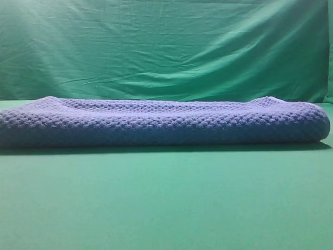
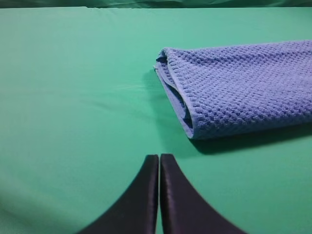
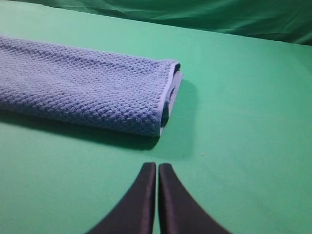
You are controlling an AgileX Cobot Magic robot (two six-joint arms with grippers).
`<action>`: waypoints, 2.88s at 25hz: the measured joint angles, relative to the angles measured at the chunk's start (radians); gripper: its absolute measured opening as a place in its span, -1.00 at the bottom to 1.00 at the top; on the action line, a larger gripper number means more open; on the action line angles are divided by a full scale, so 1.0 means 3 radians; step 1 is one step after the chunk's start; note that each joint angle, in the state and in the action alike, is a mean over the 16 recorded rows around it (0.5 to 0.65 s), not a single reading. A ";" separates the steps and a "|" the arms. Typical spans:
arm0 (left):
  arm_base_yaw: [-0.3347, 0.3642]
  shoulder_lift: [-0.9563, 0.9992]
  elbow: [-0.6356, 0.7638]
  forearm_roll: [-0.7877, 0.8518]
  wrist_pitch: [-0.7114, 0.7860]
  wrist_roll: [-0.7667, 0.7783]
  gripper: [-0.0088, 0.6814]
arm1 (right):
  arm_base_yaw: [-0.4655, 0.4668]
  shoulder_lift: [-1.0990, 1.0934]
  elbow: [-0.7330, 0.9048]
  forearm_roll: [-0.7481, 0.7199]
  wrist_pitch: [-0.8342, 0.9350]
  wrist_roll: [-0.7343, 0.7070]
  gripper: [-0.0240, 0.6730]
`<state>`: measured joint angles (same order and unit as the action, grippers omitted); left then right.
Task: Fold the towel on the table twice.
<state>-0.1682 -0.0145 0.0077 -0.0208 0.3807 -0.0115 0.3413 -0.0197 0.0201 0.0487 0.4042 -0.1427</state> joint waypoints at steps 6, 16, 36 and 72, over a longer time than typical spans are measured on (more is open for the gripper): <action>0.0000 0.0000 0.0009 0.0153 -0.0036 0.0015 -0.97 | 0.0000 0.0000 0.0000 -0.0084 -0.0005 0.0000 -0.93; 0.0000 0.0000 0.0010 0.0251 -0.0035 0.0055 -0.97 | 0.0000 0.0000 0.0000 -0.0096 -0.0008 0.0000 -0.93; 0.0128 0.0000 0.0010 0.0221 -0.0035 0.0125 -0.97 | -0.0468 0.0000 0.0000 -0.0096 -0.0009 -0.0002 -0.93; 0.0440 0.0000 0.0010 0.0209 -0.0035 0.0137 -0.97 | -0.1105 0.0000 0.0000 -0.0096 -0.0009 -0.0004 -0.93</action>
<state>-0.0362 -0.0145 0.0107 0.0421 0.3700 0.0296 0.0099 -0.0197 0.0202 0.0198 0.4015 -0.1440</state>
